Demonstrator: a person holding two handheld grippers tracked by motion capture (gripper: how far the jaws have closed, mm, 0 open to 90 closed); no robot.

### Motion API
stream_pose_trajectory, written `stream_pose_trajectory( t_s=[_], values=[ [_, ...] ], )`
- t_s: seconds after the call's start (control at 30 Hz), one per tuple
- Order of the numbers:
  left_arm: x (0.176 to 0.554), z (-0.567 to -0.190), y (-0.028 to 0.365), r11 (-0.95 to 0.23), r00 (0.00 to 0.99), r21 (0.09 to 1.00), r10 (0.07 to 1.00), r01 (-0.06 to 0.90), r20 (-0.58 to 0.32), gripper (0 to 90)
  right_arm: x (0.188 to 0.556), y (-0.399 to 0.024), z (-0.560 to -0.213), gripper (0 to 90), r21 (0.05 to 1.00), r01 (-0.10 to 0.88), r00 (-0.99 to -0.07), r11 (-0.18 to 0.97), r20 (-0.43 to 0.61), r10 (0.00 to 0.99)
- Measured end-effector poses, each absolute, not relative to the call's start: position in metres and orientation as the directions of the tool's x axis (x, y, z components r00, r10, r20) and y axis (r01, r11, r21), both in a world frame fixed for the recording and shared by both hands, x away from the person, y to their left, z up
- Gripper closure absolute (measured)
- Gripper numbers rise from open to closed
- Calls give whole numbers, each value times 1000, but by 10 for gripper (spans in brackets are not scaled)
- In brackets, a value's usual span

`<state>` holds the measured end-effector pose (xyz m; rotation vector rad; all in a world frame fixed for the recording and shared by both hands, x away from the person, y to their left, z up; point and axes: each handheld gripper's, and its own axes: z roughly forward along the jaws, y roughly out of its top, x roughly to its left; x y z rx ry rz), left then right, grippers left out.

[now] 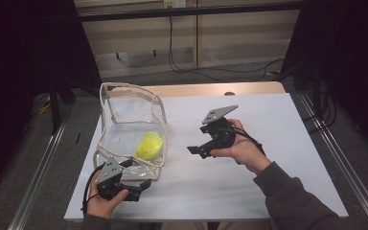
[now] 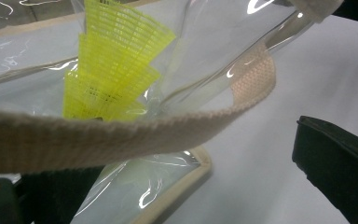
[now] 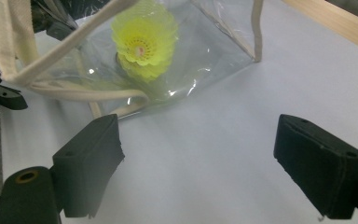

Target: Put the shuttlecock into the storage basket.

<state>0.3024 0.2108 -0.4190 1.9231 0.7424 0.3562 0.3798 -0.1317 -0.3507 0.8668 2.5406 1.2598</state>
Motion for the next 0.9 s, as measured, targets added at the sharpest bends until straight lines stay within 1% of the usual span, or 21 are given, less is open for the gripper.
stream_pose_trajectory(
  t_s=[0.53,0.77,0.9],
  values=[
    [302,-419,210,-312,768,886,637,342,-71,31,371,-164,-366,143,784,442,-787,436,107,607],
    [302,-419,210,-309,766,887,639,344,-75,31,367,-174,-374,143,783,461,-779,419,131,613],
    [302,-419,210,-309,767,887,638,342,-73,31,365,-179,-379,143,778,462,-775,426,121,620]
  ],
)
